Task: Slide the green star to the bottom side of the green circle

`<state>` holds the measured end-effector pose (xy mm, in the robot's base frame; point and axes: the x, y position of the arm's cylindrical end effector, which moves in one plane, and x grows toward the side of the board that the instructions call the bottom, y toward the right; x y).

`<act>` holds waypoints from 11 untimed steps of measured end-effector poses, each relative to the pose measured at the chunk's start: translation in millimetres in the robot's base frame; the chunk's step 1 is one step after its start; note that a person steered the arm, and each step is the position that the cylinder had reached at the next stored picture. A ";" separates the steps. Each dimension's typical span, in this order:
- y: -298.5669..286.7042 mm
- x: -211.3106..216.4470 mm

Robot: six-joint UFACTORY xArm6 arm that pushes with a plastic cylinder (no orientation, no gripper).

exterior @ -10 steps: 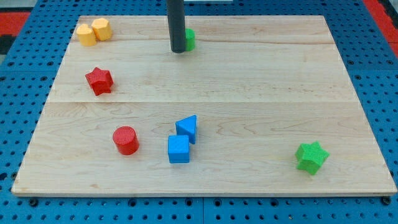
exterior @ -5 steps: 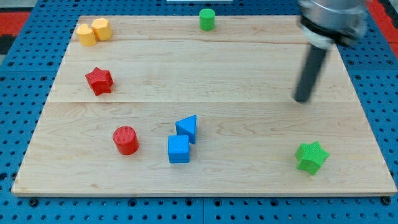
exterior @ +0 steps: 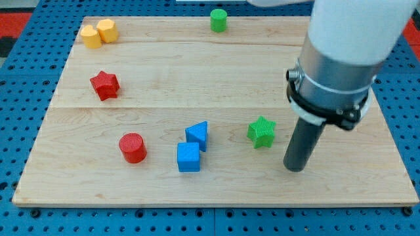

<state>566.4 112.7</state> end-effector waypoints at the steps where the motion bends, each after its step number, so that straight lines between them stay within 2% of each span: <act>1: -10.3 -41.7; 2: -18.2 -116.0; 3: -28.6 -153.8; 4: -5.1 -91.9; 5: -25.2 -63.1; 7: -100.9 -187.0; 8: -121.6 -215.1; 9: -119.3 -213.0; 11: -122.0 -309.4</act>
